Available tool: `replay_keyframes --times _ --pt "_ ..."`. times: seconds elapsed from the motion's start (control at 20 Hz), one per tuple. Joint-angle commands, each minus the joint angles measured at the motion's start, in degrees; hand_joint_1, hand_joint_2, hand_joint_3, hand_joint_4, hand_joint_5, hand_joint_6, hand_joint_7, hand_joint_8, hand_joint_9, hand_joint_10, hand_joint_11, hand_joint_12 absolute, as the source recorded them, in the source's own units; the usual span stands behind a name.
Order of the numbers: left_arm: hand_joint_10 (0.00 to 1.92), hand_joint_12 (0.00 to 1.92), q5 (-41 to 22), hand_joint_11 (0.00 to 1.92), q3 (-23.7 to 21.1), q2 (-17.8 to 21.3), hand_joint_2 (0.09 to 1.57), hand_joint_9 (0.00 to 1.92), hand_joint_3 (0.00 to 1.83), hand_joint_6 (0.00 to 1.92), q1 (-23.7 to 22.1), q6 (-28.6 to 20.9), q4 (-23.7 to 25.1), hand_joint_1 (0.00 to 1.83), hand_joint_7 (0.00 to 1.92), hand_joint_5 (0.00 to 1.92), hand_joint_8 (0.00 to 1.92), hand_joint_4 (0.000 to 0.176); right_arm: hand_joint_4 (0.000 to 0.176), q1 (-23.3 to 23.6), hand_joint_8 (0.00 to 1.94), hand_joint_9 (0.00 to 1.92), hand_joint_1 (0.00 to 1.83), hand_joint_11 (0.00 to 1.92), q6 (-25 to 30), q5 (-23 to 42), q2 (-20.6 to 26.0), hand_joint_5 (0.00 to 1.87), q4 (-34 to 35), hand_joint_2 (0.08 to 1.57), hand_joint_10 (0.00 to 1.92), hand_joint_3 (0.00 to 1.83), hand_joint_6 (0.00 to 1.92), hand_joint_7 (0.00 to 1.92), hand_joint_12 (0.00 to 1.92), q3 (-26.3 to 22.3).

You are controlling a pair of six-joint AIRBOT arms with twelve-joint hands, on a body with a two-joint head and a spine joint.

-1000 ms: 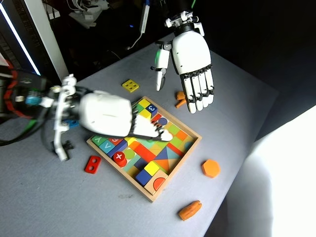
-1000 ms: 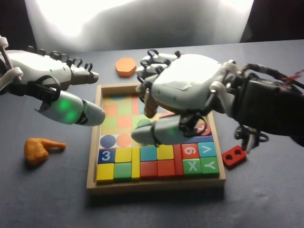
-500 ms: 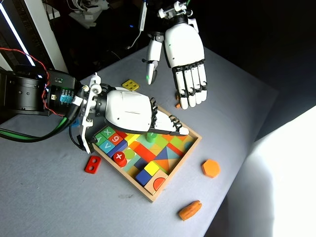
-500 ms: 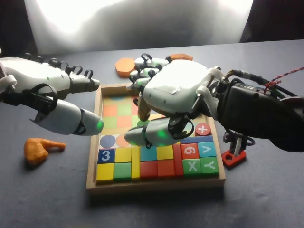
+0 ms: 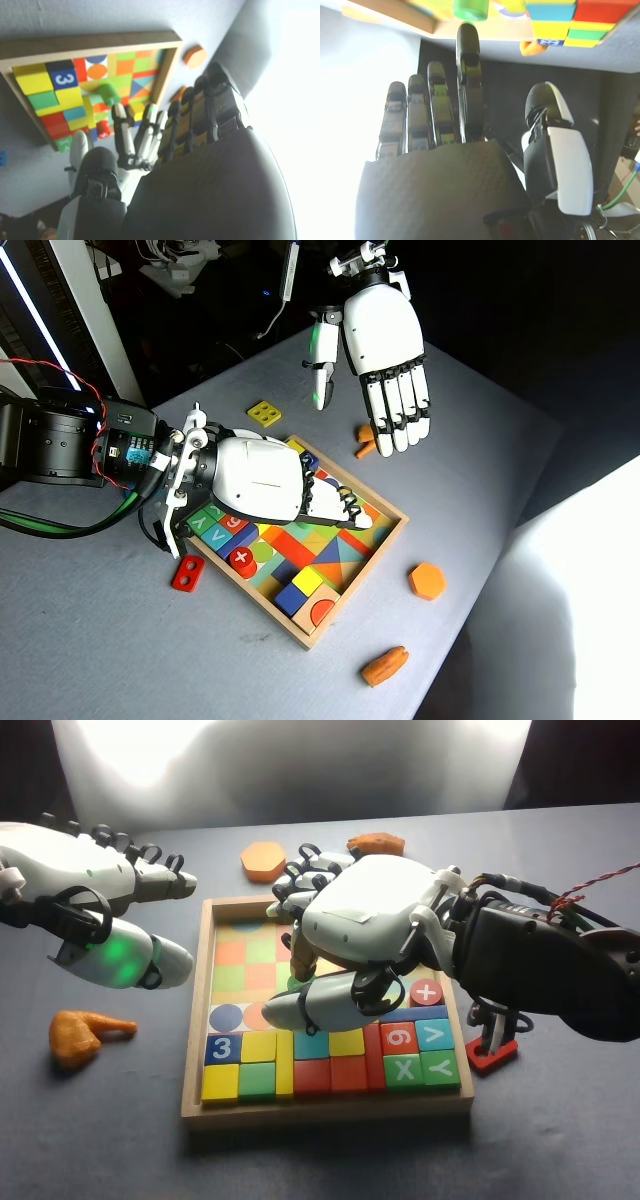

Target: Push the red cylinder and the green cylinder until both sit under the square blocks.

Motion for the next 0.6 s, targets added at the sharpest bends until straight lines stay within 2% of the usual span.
replay_keyframes --times 0.0,0.25,0.3,0.45,0.55 --pt "0.01 0.26 -3.4 0.00 0.3 0.3 1.38 0.04 0.01 0.00 -1.1 0.4 1.7 0.00 0.04 0.00 0.00 0.000 0.000 0.1 0.00 0.12 0.02 0.00 0.3 4.6 0.2 0.94 -1.1 1.20 0.05 0.00 0.05 0.31 0.23 0.1" --pt "0.01 0.31 -2.6 0.00 0.7 0.3 1.39 0.06 0.01 0.00 -2.0 1.2 1.7 0.00 0.05 0.00 0.00 0.000 0.000 -0.5 0.01 0.12 0.02 0.00 0.5 4.3 -0.4 0.93 -2.2 1.19 0.05 0.00 0.04 0.34 0.27 0.2" --pt "0.00 0.19 -2.6 0.00 0.6 0.3 1.39 0.02 0.00 0.00 -1.7 1.2 1.8 0.00 0.03 0.00 0.00 0.000 0.000 -0.7 0.01 0.12 0.03 0.00 0.7 4.1 -0.4 0.94 -2.2 1.19 0.05 0.00 0.05 0.33 0.36 0.2" --pt "0.00 0.22 -2.6 0.00 0.6 0.1 1.39 0.03 0.00 0.00 -1.8 1.2 1.8 0.00 0.03 0.00 0.00 0.000 0.000 -1.3 0.00 0.12 0.02 0.00 0.7 3.6 0.1 0.94 -2.2 1.19 0.04 0.00 0.04 0.30 0.40 0.2" --pt "0.01 0.33 -2.6 0.00 0.7 0.1 1.39 0.05 0.00 0.00 -2.1 1.5 1.8 0.00 0.05 0.00 0.00 0.000 0.000 -1.5 0.00 0.11 0.01 0.00 0.8 3.1 0.8 0.93 -2.2 1.20 0.04 0.00 0.04 0.28 0.20 0.2"
